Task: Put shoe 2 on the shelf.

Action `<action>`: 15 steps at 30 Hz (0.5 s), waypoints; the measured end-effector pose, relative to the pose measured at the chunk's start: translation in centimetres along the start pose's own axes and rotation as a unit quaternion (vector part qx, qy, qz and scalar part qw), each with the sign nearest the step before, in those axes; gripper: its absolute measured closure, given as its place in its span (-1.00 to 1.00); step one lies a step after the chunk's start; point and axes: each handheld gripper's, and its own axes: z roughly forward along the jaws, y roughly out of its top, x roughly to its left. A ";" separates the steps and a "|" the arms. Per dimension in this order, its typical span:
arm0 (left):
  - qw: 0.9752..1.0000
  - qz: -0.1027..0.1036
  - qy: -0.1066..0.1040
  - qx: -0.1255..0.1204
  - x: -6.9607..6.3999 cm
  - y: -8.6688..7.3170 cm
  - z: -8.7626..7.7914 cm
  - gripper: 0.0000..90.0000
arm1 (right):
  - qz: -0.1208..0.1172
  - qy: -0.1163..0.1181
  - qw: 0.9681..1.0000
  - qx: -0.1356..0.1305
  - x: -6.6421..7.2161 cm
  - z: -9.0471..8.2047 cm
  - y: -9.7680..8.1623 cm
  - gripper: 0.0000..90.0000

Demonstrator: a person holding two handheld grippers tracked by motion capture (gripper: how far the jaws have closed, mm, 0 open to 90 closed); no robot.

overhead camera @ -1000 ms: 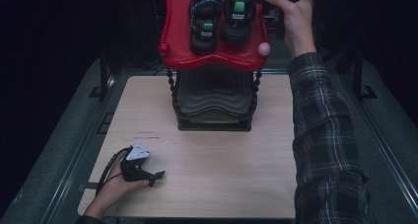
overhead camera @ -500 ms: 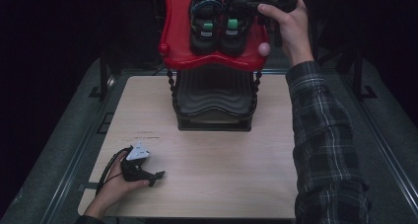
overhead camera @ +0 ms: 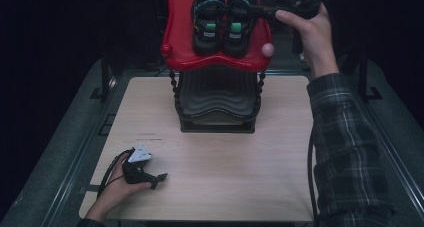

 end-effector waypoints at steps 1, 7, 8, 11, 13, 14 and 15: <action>1.000 0.000 0.000 -0.001 0.0 0.0 0.0 -1.00 | 0.002 -0.004 1.000 0.000 0.0 -0.6 -0.2 -0.30; 1.000 -0.002 0.002 -0.001 0.0 0.0 0.0 -1.00 | 0.013 -0.015 1.000 0.007 0.4 -3.6 -2.0 -0.47; 1.000 -0.002 0.003 0.000 -0.1 0.0 0.0 -1.00 | 0.014 -0.017 1.000 0.008 0.4 -4.0 -2.3 -0.48; 1.000 -0.003 0.003 0.000 -0.1 0.0 0.0 -1.00 | 0.019 -0.023 0.999 0.013 0.6 -5.1 -3.3 -0.51; 1.000 -0.003 0.004 -0.001 -0.1 0.0 0.0 -1.00 | 0.018 -0.026 0.999 0.019 0.8 -5.6 -4.0 -0.53; 1.000 -0.003 0.004 0.000 -0.1 0.0 0.0 -1.00 | 0.019 -0.026 0.999 0.022 0.9 -5.8 -4.4 -0.53; 1.000 -0.003 0.004 -0.001 -0.1 0.0 0.0 -1.00 | 0.019 -0.027 0.999 0.023 1.0 -6.0 -4.8 -0.53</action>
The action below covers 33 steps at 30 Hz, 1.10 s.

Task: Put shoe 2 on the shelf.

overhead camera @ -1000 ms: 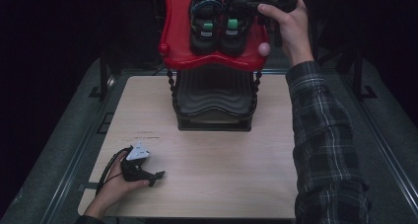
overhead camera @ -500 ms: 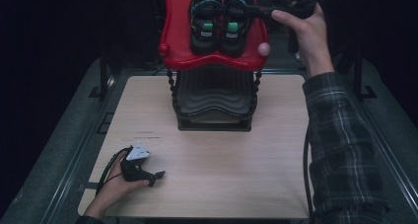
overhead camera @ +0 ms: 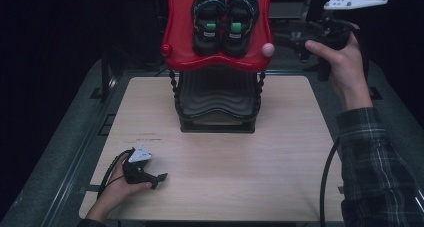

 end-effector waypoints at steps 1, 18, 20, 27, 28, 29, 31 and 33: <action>1.000 0.000 0.000 0.000 0.0 0.0 0.0 -1.00 | 0.002 0.000 1.000 0.000 0.1 -0.2 -0.4 -0.53; 1.000 0.000 0.000 0.002 0.0 0.0 0.0 -1.00 | 0.015 -0.012 1.000 0.008 0.8 -2.6 -6.9 -0.53; 1.000 0.000 -0.001 0.002 0.0 0.0 0.0 -1.00 | 0.017 -0.012 1.000 0.011 0.9 -2.7 -7.3 -0.53; 1.000 -0.003 0.000 -0.001 0.0 0.0 0.0 -1.00 | 0.027 -0.017 0.999 0.029 1.7 -3.5 -11.1 -0.53; 1.000 -0.002 0.001 -0.001 0.0 0.0 0.0 -1.00 | 0.027 -0.019 0.999 0.031 1.8 -3.5 -11.6 -0.53; 1.000 -0.002 0.001 -0.001 0.0 0.0 0.0 -1.00 | 0.028 -0.020 0.999 0.034 1.9 -3.6 -12.1 -0.53; 1.000 -0.002 0.001 -0.001 0.0 0.0 0.0 -1.00 | 0.031 -0.023 0.999 0.039 2.1 -3.7 -13.0 -0.53; 1.000 -0.003 0.001 -0.001 0.0 0.0 0.0 -1.00 | 0.034 -0.026 0.998 0.044 2.2 -3.8 -14.0 -0.53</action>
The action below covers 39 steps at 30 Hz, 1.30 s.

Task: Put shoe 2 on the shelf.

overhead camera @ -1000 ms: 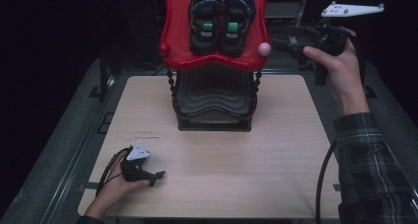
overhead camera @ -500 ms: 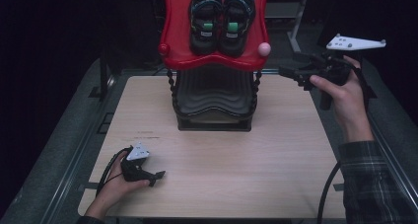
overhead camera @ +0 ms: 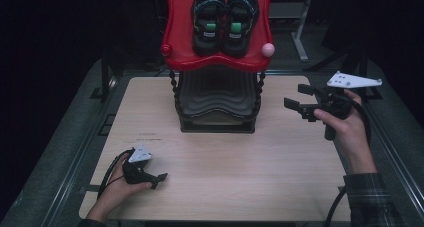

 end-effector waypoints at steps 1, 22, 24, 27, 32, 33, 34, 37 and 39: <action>1.000 0.000 0.000 0.001 0.0 0.0 0.0 -1.00 | 0.004 -0.001 1.000 0.003 0.0 0.0 -0.5 -0.53; 1.000 0.001 0.000 0.001 0.0 0.0 0.0 -1.00 | 0.034 -0.027 0.995 0.088 1.7 -0.1 -10.4 -0.53; 1.000 0.001 0.000 0.001 0.0 0.0 0.0 -1.00 | 0.036 -0.029 0.994 0.098 1.8 -0.1 -11.3 -0.53; 1.000 0.000 0.000 0.001 0.0 0.0 0.0 -1.00 | 0.037 -0.034 0.992 0.119 2.1 0.0 -12.6 -0.53; 1.000 0.001 0.000 0.001 0.0 0.0 0.0 -1.00 | 0.030 -0.048 0.987 0.152 2.4 -0.1 -14.3 -0.53; 1.000 0.001 0.000 0.000 0.0 0.0 0.0 -1.00 | 0.030 -0.049 0.986 0.158 2.5 -0.2 -14.6 -0.53; 1.000 0.001 0.000 0.000 0.0 0.0 0.0 -1.00 | 0.030 -0.049 0.986 0.158 2.5 -0.2 -14.6 -0.53; 1.000 0.001 0.000 0.000 -0.1 0.0 0.0 -1.00 | 0.022 -0.060 0.981 0.184 2.6 -0.3 -16.0 -0.53; 1.000 0.002 0.000 0.000 -0.1 0.0 0.0 -1.00 | 0.026 -0.063 0.978 0.196 2.6 -0.3 -16.7 -0.53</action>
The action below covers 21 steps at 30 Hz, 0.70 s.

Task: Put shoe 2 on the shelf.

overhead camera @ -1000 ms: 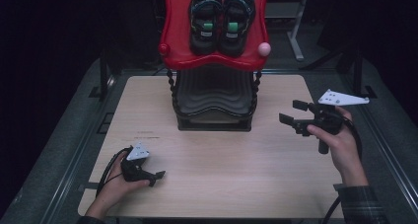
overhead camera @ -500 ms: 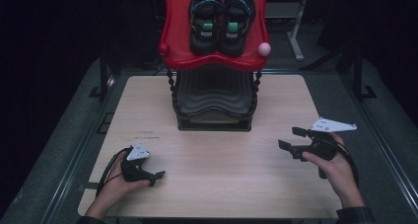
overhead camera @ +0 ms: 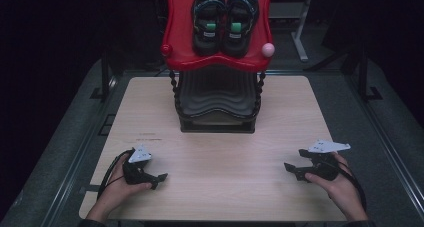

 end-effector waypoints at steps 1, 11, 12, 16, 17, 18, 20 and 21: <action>1.000 0.000 0.000 0.000 0.0 0.0 0.0 -1.00 | -0.002 0.001 1.000 0.004 0.0 0.1 -0.3 -0.53; 1.000 0.001 0.000 0.000 0.0 0.0 0.0 -1.00 | 0.010 -0.010 0.999 0.042 -0.2 0.7 -2.8 -0.53; 1.000 0.000 -0.001 0.000 0.0 0.0 0.0 -1.00 | 0.008 -0.013 0.999 0.047 -0.1 0.7 -3.0 -0.53; 1.000 0.002 -0.001 0.001 0.0 0.0 0.0 -1.00 | -0.011 -0.024 0.999 0.041 0.0 0.7 -3.5 -0.55; 1.000 0.002 -0.001 0.002 0.0 0.0 0.0 -1.00 | -0.017 -0.027 0.999 0.039 0.0 0.7 -3.6 -0.58; 1.000 0.001 -0.001 0.001 0.0 0.0 0.0 -1.00 | -0.015 -0.027 0.999 0.031 0.1 0.8 -3.8 -0.61; 1.000 0.002 -0.001 0.001 0.0 0.0 0.0 -1.00 | -0.014 -0.028 0.999 0.019 0.1 0.8 -4.1 -0.66; 1.000 0.002 -0.001 0.002 0.0 0.0 0.0 -1.00 | -0.013 -0.030 0.999 0.020 0.1 0.8 -4.1 -0.68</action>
